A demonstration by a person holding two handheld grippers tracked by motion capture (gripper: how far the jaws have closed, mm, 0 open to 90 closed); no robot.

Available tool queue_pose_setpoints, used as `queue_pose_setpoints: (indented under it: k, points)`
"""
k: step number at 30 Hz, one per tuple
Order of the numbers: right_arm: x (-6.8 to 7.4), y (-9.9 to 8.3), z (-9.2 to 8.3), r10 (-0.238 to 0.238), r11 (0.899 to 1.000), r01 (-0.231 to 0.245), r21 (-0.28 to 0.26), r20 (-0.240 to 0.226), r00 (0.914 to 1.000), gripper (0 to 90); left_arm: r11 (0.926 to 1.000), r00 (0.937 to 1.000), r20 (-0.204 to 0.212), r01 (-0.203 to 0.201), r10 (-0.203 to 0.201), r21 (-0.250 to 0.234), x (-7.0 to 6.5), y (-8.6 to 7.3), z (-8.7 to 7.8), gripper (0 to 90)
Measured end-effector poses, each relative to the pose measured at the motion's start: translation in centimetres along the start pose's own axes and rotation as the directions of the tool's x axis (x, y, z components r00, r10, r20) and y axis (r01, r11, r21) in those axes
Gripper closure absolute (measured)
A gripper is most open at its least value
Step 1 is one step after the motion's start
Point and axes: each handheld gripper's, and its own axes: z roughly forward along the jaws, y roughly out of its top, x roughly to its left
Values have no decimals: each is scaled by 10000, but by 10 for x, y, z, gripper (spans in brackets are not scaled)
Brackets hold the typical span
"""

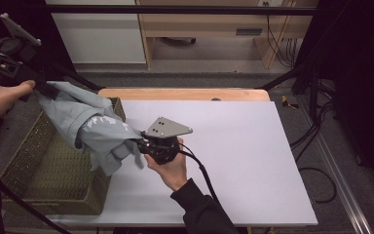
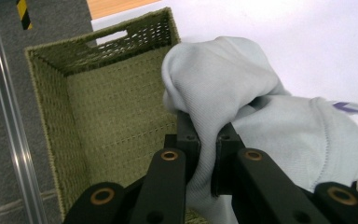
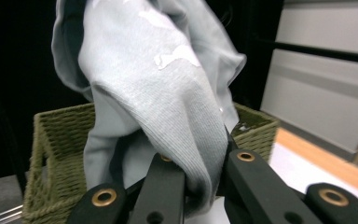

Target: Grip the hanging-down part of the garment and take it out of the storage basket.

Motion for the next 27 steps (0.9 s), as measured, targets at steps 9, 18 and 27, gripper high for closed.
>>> queue_pose_setpoints:
  k: [9, 18, 27]
  points:
    - [-7, 19, -22, -323, 9958, 421, -811, 1189, 9924, 877, 9997, 9996, 167, -211, 213, -140, -12, 4, -1, 843]
    - [-4, 28, -30, -458, 9841, 752, -1611, 1793, 9827, 877, 9993, 9989, 350, -294, 301, -215, -16, 4, 1, 843]
    - [-11, 37, -41, -300, 9827, 622, -1746, 1815, 9829, 877, 9984, 9977, 439, -497, 508, -260, -26, 8, 1, 842]
